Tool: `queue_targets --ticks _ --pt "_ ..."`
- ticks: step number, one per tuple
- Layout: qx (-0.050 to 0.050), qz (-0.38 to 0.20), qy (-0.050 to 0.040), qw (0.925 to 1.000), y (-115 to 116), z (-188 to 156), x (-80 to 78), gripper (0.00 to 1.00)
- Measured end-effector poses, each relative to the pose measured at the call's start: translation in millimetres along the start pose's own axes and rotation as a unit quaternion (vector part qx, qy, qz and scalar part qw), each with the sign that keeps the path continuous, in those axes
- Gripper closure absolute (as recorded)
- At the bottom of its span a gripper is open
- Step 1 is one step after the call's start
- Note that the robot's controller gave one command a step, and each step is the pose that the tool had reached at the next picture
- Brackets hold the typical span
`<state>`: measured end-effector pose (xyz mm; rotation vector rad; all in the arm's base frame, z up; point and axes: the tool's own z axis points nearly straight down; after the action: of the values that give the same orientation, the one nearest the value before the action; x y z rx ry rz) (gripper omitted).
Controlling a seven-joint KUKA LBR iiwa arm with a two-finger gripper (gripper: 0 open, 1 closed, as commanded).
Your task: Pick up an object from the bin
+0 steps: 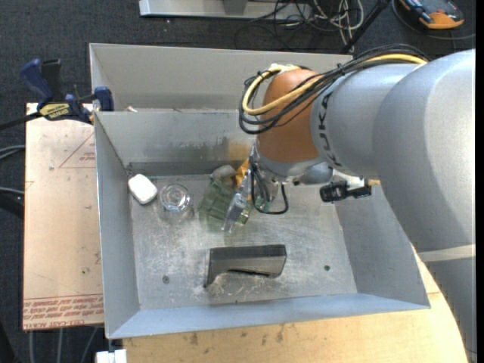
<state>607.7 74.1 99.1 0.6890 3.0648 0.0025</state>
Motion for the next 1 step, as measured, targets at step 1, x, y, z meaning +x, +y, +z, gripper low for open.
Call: queue_targets --ticks 1 --pt "0.0 0.0 0.0 1.0 -0.6 -19.1 -0.3 1.0"
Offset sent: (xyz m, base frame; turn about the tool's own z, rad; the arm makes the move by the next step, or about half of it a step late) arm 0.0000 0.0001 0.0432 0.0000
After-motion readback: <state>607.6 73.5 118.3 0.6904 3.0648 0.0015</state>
